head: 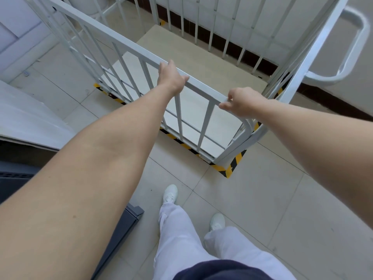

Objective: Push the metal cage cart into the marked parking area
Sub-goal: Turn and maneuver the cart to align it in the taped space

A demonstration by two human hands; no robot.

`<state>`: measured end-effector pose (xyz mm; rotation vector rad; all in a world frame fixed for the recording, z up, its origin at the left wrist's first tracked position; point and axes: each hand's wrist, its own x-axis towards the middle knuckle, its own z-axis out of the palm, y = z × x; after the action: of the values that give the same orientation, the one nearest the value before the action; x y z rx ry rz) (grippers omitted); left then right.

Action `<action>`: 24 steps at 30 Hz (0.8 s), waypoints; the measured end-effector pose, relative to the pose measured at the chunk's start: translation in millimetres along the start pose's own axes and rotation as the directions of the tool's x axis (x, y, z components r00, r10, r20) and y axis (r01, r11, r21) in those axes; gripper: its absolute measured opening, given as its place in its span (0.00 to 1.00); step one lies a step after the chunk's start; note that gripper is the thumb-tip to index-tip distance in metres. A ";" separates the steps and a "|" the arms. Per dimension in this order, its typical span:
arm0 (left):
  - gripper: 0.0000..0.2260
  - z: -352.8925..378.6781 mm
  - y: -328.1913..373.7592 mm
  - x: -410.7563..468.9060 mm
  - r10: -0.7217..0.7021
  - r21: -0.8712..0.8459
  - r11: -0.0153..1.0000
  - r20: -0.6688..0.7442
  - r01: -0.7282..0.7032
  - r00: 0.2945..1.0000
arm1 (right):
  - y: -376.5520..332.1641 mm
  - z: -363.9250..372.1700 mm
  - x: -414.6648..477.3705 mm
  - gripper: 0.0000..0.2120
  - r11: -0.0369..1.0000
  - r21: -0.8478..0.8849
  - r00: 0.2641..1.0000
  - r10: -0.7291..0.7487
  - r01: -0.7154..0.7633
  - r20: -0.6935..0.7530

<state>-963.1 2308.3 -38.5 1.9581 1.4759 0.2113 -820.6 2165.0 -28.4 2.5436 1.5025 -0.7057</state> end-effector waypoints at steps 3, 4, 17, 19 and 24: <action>0.28 13.9 8.6 -23.5 0.064 0.090 0.994 0.062 -0.069 0.996 | 14.4 2.0 -12.8 0.22 0.999 -0.054 1.000 -0.005 0.006 0.014; 0.28 19.6 11.2 -30.3 0.081 0.122 0.988 0.097 -0.093 0.992 | 19.7 2.4 -17.5 0.22 0.997 -0.074 1.000 -0.011 0.013 0.023; 0.26 71.0 45.0 -87.6 0.126 0.207 0.966 0.147 -0.155 0.981 | 68.9 9.4 -53.8 0.20 0.975 -0.194 0.987 -0.083 0.109 0.138; 0.26 67.5 51.4 -92.9 0.133 0.192 0.969 0.124 -0.155 0.983 | 60.1 0.4 -54.4 0.21 0.986 -0.122 0.990 -0.099 0.111 0.101; 0.24 41.2 73.0 -99.0 0.174 0.172 0.970 0.010 -0.173 0.985 | 32.8 -35.1 -51.2 0.22 0.980 -0.049 0.981 -0.192 0.190 -0.035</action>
<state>-919.0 2192.0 -1.4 2.2305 1.3649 0.1694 -801.6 2118.4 20.5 2.4160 1.7726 -0.6378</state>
